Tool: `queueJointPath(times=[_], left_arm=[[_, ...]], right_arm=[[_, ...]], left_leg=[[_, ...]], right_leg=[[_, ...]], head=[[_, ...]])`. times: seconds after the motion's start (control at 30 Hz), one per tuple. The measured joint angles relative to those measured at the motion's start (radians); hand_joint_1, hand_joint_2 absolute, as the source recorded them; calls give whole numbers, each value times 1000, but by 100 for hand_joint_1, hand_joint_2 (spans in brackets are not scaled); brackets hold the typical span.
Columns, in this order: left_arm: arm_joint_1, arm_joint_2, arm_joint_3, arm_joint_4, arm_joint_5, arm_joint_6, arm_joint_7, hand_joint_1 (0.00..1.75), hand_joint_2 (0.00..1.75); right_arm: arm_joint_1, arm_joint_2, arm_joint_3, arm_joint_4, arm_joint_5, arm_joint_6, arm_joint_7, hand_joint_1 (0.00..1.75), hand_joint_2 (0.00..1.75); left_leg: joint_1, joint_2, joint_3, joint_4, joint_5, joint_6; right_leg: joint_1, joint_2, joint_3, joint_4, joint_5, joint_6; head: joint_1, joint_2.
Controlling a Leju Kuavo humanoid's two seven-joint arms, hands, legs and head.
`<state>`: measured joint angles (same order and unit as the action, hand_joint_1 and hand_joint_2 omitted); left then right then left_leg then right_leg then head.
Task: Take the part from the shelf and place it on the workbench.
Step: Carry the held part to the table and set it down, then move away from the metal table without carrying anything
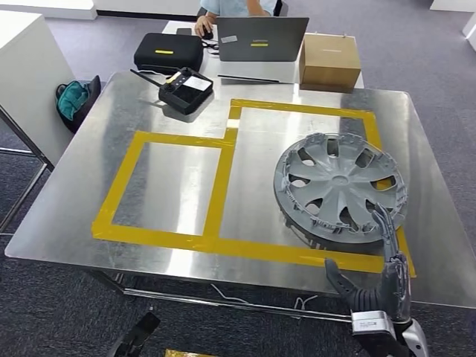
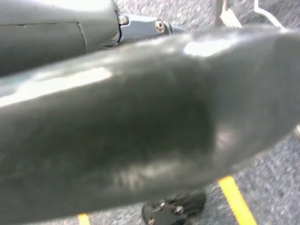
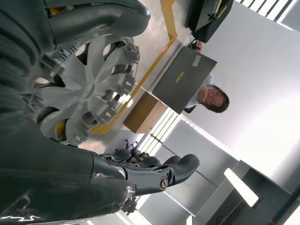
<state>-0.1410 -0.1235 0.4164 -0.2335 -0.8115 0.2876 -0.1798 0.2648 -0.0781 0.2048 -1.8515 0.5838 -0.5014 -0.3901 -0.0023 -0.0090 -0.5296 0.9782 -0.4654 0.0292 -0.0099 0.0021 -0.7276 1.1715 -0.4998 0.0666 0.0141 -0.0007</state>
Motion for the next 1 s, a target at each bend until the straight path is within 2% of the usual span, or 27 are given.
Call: queueJointPath(times=[0.03,0.07,0.1,0.13,0.17,0.23,0.27,0.3,0.37,0.4,0.43,0.47,0.53,0.57,0.6,0.63,0.67,0.7,0.73,0.77,0.8,0.83,0.87,0.9,0.93,0.97,1.0], left_arm=[[4,0,4,0,5,3,-5,0,0],[9,0,9,0,11,5,-11,0,0],[13,-1,15,0,19,8,-19,0,0],[18,-1,22,0,27,11,-28,0,0],[22,-1,29,0,36,12,-39,0,0],[29,-1,46,0,55,13,-64,0,0],[33,-1,54,0,65,14,-77,0,0],[36,-2,64,0,77,15,-89,0,0],[44,-1,86,1,103,23,-112,0,0],[50,0,99,1,117,28,-122,0,0],[56,0,112,2,131,33,-131,0,0],[63,0,125,3,143,37,-138,0,0],[73,0,149,4,160,44,-150,0,0],[76,1,160,5,166,47,-154,0,0],[79,2,170,5,170,48,-157,0,0],[81,3,178,5,173,50,-158,0,0],[83,4,187,6,177,51,-160,0,0],[84,5,194,6,179,53,-162,0,0],[84,6,201,6,182,54,-166,0,0],[83,6,207,6,183,54,-169,0,0],[83,5,213,6,183,54,-171,0,0],[84,5,218,7,183,54,-172,0,0],[86,5,223,7,183,54,-173,0,0],[89,5,226,8,183,54,-172,0,0],[91,5,230,8,183,55,-171,0,0],[92,6,234,8,183,57,-169,0,0],[92,8,238,9,183,59,-167,0,0]], right_arm=[[20,3,3,-14,1,-17,-1,0,131],[42,8,6,-27,-1,-37,-4,0,87],[66,14,11,-42,-4,-60,-9,0,44],[90,21,15,-57,-8,-84,-17,0,0],[114,28,21,-72,-13,-108,-26,0,0],[155,45,33,-99,-24,-151,-43,0,0],[173,54,38,-109,-32,-168,-51,0,0],[190,63,42,-117,-40,-180,-59,0,0],[225,84,45,-125,-65,-191,-77,0,0],[241,96,45,-126,-83,-193,-89,0,0],[255,109,43,-125,-107,-191,-104,0,0],[267,122,39,-123,-134,-188,-123,0,0],[285,150,25,-107,-186,-177,-164,0,0],[291,161,15,-95,-204,-170,-182,0,0],[295,171,6,-82,-219,-162,-197,0,0],[297,181,-5,-69,-233,-150,-211,0,0],[298,193,-17,-55,-246,-134,-223,0,0],[297,206,-32,-39,-259,-113,-236,0,0],[296,222,-51,-22,-271,-88,-248,0,0],[293,239,-73,-2,-279,-63,-261,0,0],[289,255,-95,18,-286,-40,-273,0,0],[283,271,-119,39,-290,-21,-283,0,0],[278,285,-141,61,-293,-5,-291,0,0],[274,299,-162,81,-295,7,-296,0,0],[270,311,-182,101,-296,19,-298,0,0],[266,323,-203,122,-296,33,-299,0,0],[259,334,-225,144,-296,50,-299,0,0]], left_leg=[[0,1,-13,1,10,1],[-1,1,-26,1,20,0],[-1,2,-39,2,29,-1],[-1,2,-50,3,38,-3],[-1,2,-60,3,47,-6],[-3,2,-75,6,61,-15],[-4,2,-78,7,68,-21],[-4,2,-79,8,75,-27],[-3,2,-81,8,84,-38],[-1,2,-87,16,71,-44],[0,2,-97,38,40,-50],[1,2,-112,79,-7,-56],[4,2,-145,203,-105,-64],[5,2,-153,257,-127,-67],[6,2,-148,287,-126,-69],[7,2,-128,282,-103,-70],[8,3,-90,243,-74,-71],[11,3,-38,178,-52,-72],[13,2,20,98,-44,-72],[14,1,65,33,-47,-67],[14,-1,93,-11,-55,-61],[11,-2,102,-31,-59,-53],[10,-1,95,-31,-57,-41],[9,2,87,-30,-49,-32],[9,4,77,-30,-39,-23],[9,7,63,-30,-28,-15],[8,8,49,-29,-16,-10]], right_leg=[[0,0,-12,67,-40,3],[0,0,-14,117,-59,5],[0,0,-2,138,-56,6],[0,0,29,120,-37,6],[-1,0,81,65,-14,5],[0,1,198,-89,-7,0],[1,2,235,-146,-15,-4],[4,3,251,-176,-25,-9],[5,2,242,-183,-19,-26],[5,1,234,-183,-11,-36],[3,0,223,-184,-1,-46],[1,-1,213,-185,11,-54],[0,-2,189,-184,34,-59],[0,-2,177,-183,46,-59],[0,-3,161,-182,57,-57],[-1,-3,147,-182,68,-54],[-1,-3,134,-181,79,-50],[-2,-3,124,-181,88,-45],[0,-4,116,-177,96,-39],[1,-4,110,-174,105,-33],[3,-5,106,-173,114,-28],[4,-6,103,-173,123,-23],[2,-6,102,-174,132,-18],[0,-6,99,-171,126,-14],[-2,-5,90,-153,100,-9],[-3,-5,76,-115,57,-6],[-3,-4,59,-55,1,-3]], head=[[1,0],[1,0],[2,0],[2,0],[2,0],[2,0],[1,0],[0,0],[1,0],[0,0],[-3,0],[-6,0],[-11,0],[-11,0],[-11,0],[-11,0],[-11,0],[-11,0],[-12,0],[-12,0],[-12,0],[-12,0],[-11,0],[-11,0],[-9,0],[-8,0],[-6,0]])
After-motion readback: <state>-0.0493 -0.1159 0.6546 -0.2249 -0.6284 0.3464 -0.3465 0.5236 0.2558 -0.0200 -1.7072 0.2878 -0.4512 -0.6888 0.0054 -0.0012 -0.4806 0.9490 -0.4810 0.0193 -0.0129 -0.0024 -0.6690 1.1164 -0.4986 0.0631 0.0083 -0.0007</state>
